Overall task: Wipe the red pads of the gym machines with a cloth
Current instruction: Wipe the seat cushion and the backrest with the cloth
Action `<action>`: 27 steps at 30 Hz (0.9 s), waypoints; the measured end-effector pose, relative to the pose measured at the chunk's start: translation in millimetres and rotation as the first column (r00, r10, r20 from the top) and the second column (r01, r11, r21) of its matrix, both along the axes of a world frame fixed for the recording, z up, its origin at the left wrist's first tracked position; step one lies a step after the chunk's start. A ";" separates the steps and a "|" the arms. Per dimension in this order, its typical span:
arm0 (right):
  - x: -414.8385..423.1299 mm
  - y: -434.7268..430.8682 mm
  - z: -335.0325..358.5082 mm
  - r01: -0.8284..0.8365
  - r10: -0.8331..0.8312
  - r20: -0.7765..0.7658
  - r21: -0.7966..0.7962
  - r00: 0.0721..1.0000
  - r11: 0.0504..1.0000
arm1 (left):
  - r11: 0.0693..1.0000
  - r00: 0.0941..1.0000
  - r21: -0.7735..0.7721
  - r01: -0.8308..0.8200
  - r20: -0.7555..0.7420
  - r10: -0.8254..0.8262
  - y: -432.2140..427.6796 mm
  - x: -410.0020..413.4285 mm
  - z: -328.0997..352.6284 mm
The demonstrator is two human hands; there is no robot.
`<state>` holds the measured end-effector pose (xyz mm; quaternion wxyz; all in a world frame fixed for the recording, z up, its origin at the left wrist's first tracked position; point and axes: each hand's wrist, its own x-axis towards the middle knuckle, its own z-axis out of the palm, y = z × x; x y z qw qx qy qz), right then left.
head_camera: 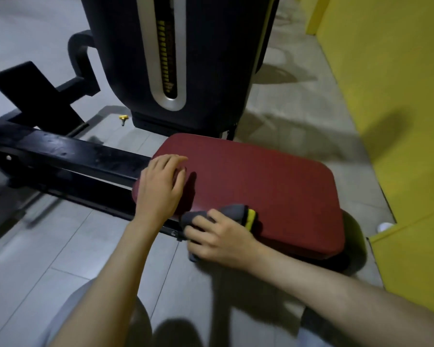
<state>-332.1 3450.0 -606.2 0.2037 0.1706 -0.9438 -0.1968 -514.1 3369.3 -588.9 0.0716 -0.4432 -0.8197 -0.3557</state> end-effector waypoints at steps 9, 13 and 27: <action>76.9 32.5 9.0 0.058 -0.062 -0.028 -0.130 0.998 0.990 | 0.999 0.998 -0.031 0.041 -0.049 -0.042 12.9 0.3 -10.7; 167.2 76.4 26.3 0.093 -0.089 0.077 -0.060 0.993 0.994 | 0.999 0.996 -0.003 -0.039 -0.076 0.038 13.4 5.0 -16.0; 109.6 39.5 5.0 0.093 -0.111 -0.117 -0.143 0.987 0.985 | 0.997 0.993 -0.063 -0.042 -0.113 0.035 14.7 3.4 -18.3</action>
